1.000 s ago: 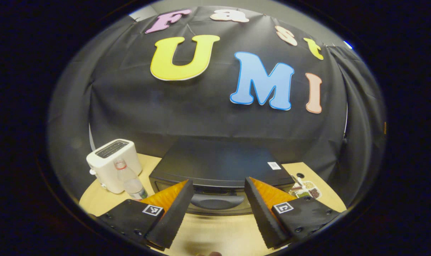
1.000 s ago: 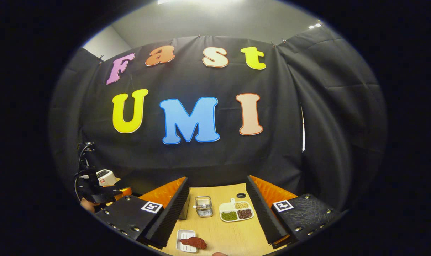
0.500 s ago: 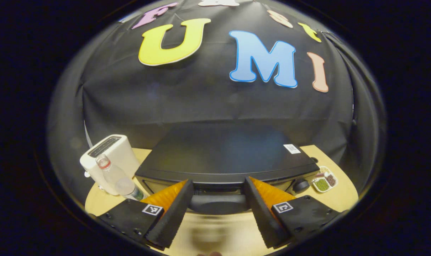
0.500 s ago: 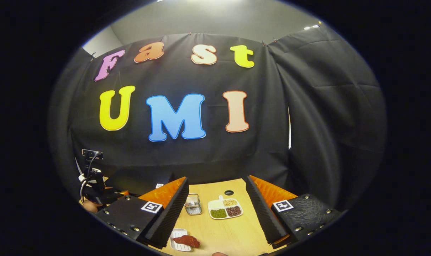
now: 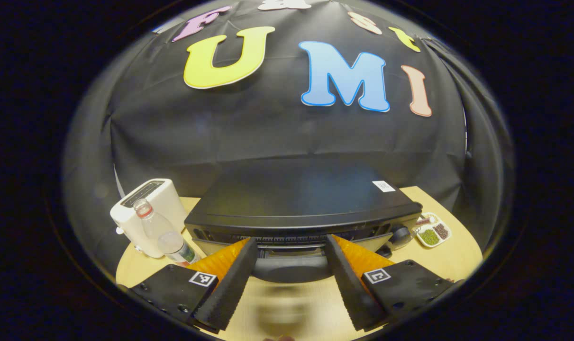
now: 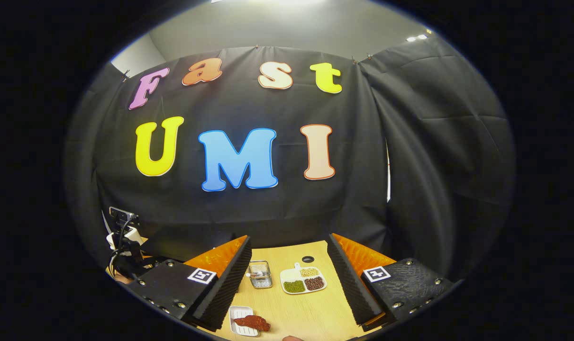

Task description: Open the electric oven with the left hand, put the food in, and close the electric oven.

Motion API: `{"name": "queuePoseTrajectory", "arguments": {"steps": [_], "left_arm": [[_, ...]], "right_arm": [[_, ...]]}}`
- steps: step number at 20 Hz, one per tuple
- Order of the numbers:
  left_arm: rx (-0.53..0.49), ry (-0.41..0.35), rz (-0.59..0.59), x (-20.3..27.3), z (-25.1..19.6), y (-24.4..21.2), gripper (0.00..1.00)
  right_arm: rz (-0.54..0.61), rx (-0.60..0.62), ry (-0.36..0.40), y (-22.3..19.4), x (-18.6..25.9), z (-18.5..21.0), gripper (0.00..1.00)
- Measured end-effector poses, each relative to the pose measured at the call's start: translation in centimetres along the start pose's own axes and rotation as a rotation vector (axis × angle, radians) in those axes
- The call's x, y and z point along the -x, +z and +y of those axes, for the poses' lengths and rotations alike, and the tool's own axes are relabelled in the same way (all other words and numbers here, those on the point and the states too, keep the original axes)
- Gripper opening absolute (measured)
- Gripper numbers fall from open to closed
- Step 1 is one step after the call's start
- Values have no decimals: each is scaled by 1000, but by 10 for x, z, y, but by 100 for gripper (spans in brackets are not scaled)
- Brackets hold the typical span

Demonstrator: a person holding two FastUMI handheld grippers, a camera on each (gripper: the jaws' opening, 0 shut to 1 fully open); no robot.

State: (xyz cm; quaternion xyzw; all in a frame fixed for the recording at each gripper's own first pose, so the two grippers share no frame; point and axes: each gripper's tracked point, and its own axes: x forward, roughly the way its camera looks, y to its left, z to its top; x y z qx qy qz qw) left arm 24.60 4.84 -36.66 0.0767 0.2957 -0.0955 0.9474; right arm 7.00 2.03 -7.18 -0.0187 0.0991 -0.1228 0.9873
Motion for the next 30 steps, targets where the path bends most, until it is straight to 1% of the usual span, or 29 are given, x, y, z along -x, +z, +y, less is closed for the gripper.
{"name": "queuePoseTrajectory", "arguments": {"steps": [8,9,10,11,12,13,14,15,16,17,18,19,20,21,22,24,26,27,28,29,30], "left_arm": [[21,-26,38,34,-4,-47,97],[16,-26,39,36,-4,-51,100],[7,-25,43,39,-5,-57,97],[-2,-24,44,41,-5,-60,100],[-7,-24,46,44,-5,-65,100],[-10,-23,46,44,-6,-68,92],[-13,-23,44,46,-7,-72,100],[-20,-22,44,48,-7,-76,100],[-30,-24,45,50,-6,-81,97],[-41,-26,45,52,-6,-85,100],[-49,-28,44,53,-8,-91,100],[-51,-32,47,55,-8,-96,97],[-50,-35,58,55,-8,-104,100],[-48,-39,75,57,-8,-112,100],[-50,-45,94,58,-9,-123,96],[-56,-45,113,59,-7,-135,100],[-59,-54,95,61,-1,-133,100],[-60,-48,95,64,5,-133,97],[-57,-37,92,66,12,-131,97],[-43,-29,84,69,17,-126,100],[-24,-22,73,75,21,-118,100]], "right_arm": [[0,19,10,4,15,-2,97],[0,23,11,5,16,-4,97],[2,27,12,4,17,-5,97],[7,28,14,4,18,-5,97],[12,27,17,3,19,-5,97],[16,27,19,3,19,-4,97],[18,28,19,2,19,-4,97],[21,30,21,1,19,-1,97],[24,33,23,-1,20,1,97],[30,37,26,-3,21,5,97],[35,40,31,-6,22,8,97],[39,43,36,-9,23,12,97],[46,45,39,-13,23,16,97],[53,45,39,-17,24,19,97],[59,41,38,-20,25,21,97],[68,29,35,-27,29,27,97],[79,26,37,-35,31,32,97],[89,24,40,-40,32,33,97],[98,21,44,-44,35,33,97],[103,18,49,-46,36,32,97],[111,13,58,-50,36,30,97]]}}
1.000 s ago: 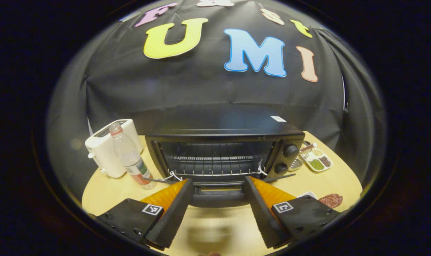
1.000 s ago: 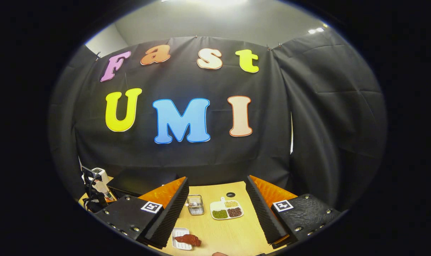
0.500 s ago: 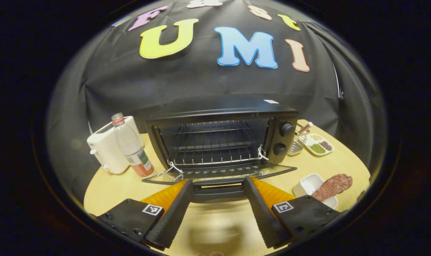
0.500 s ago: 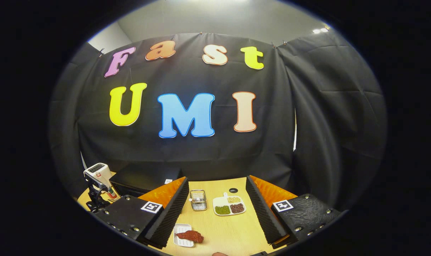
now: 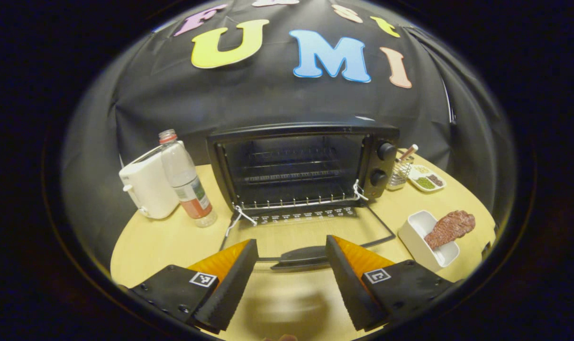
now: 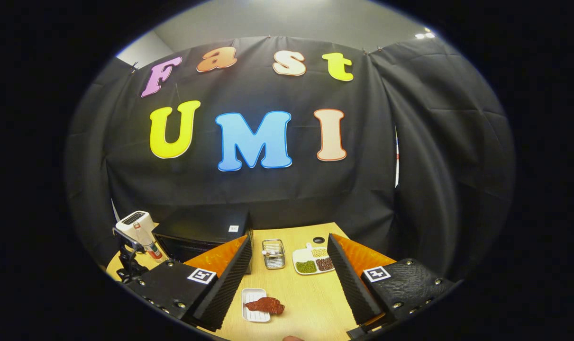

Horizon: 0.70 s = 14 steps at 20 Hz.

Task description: Open the electric oven with the left hand, put the food in, and close the electric oven.

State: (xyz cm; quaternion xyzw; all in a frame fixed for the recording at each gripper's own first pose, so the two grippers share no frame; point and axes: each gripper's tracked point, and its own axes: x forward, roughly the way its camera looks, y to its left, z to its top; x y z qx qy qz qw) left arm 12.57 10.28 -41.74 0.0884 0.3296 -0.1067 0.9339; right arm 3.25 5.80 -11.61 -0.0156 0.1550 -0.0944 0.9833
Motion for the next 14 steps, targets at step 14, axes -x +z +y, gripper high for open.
{"name": "queuePoseTrajectory", "arguments": {"steps": [14], "left_arm": [[104,66,-511,193,-20,247,99]], "right_arm": [[490,-392,358,-184,-55,-9,93]]}}
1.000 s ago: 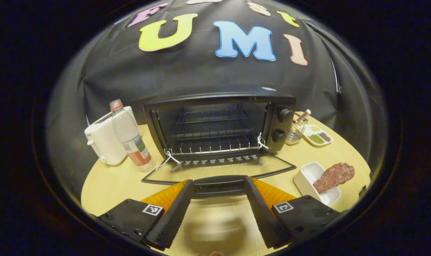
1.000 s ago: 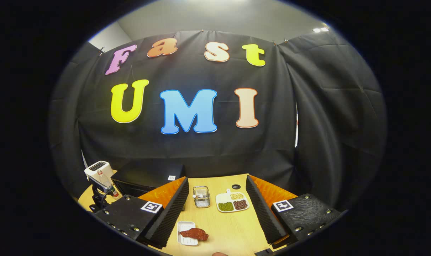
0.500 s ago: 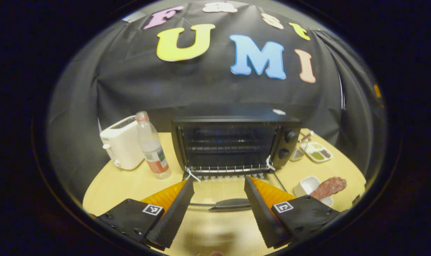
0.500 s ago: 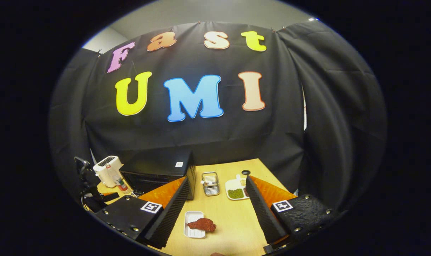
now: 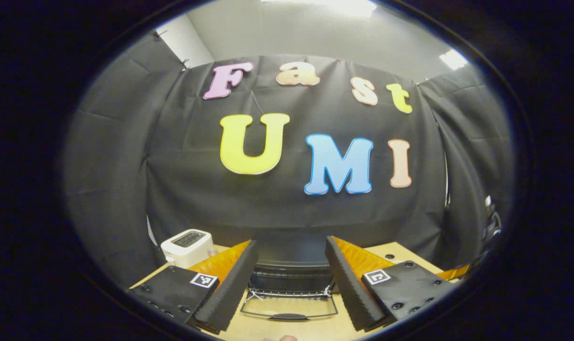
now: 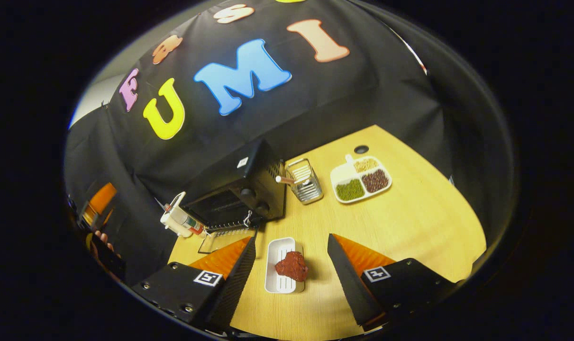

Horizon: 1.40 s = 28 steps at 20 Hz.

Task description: Open the electric oven with the left hand, put the food in, and close the electric oven.

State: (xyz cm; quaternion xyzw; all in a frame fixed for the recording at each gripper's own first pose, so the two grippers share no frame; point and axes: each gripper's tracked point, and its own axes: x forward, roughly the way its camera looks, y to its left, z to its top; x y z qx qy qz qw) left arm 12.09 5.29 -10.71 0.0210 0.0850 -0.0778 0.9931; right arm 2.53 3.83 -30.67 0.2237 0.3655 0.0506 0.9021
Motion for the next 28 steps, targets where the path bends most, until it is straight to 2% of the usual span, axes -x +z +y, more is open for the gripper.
{"name": "queuePoseTrajectory", "arguments": {"steps": [4,5,6,7,8,9,10,11,12,13,14,15,17,18,22,24,25,28], "left_arm": [[0,48,-22,15,-3,16,96],[-7,60,-13,18,-2,13,92],[-8,61,4,23,-3,8,96],[-7,66,20,26,-5,2,100],[-11,75,34,29,-3,-3,92],[-15,83,45,33,-1,-8,96],[-21,97,52,37,1,-11,100],[-25,109,56,39,4,-12,100],[-23,114,61,43,3,-13,100],[-19,123,63,45,5,-12,100],[-15,130,65,46,7,-13,100],[-10,139,69,48,8,-14,100],[-3,155,67,52,11,-13,100],[-3,160,68,54,11,-13,100],[-11,161,62,55,11,-11,100],[-3,133,64,48,7,-13,96],[-4,113,63,43,6,-14,100],[-10,47,58,26,5,-15,100]], "right_arm": [[146,-70,52,-45,-36,-23,93],[188,-79,64,-56,-44,-25,93],[222,-89,73,-66,-54,-25,92],[244,-102,84,-64,-53,-26,86],[265,-113,89,-75,-65,-28,83],[281,-126,89,-80,-69,-30,83],[299,-149,110,-81,-70,-26,72],[318,-171,134,-85,-70,-23,71],[340,-181,158,-89,-70,-18,62],[326,-193,164,-87,-74,-20,71],[313,-198,129,-84,-78,-27,35],[302,-233,158,-79,-78,-21,25],[307,-290,184,-81,-87,-11,17],[314,-275,185,-79,-81,-13,11],[297,-283,210,-67,-78,-6,11],[262,-329,237,-54,-69,3,11],[243,-347,255,-49,-64,9,11],[195,-411,303,-28,-49,30,11]]}}
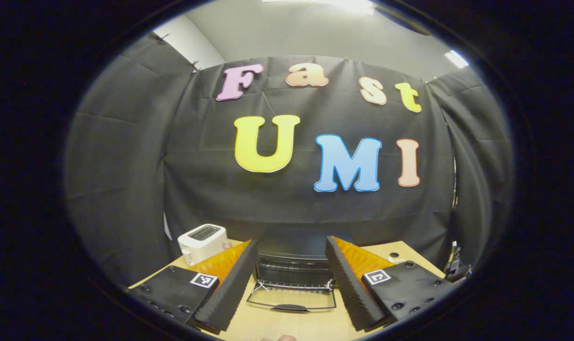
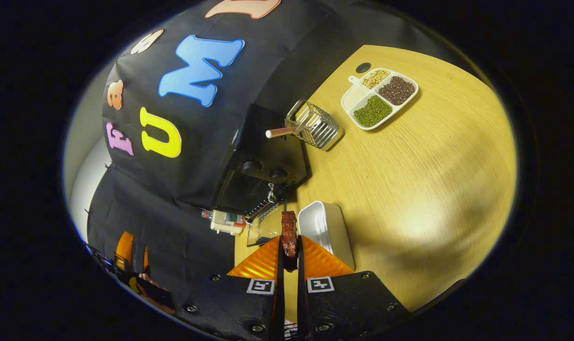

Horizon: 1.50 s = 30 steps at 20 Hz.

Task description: Open the electric oven with the left hand, put the food in, and close the electric oven.

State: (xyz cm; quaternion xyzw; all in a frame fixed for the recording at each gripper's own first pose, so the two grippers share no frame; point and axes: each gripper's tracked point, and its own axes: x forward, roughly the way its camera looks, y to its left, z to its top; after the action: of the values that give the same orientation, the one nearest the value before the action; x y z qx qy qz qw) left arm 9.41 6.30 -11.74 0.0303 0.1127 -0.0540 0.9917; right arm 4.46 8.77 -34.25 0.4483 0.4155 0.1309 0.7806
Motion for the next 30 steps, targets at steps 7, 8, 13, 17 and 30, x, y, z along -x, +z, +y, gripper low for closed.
{"name": "queuePoseTrajectory", "arguments": {"steps": [7,8,13,17,30], "left_arm": [[-6,-105,-13,-22,28,1,100],[2,-112,-10,-24,36,-2,100],[13,-109,-3,-32,88,-4,92],[43,-73,12,-36,127,-8,96],[101,-15,113,-34,190,-44,96]], "right_arm": [[-101,-95,234,-1,-11,114,11],[-105,-98,259,-2,-20,127,11],[-91,-123,344,-17,-75,178,11],[-83,-116,245,-31,-143,166,11],[-248,-285,31,-3,-298,121,11]]}}
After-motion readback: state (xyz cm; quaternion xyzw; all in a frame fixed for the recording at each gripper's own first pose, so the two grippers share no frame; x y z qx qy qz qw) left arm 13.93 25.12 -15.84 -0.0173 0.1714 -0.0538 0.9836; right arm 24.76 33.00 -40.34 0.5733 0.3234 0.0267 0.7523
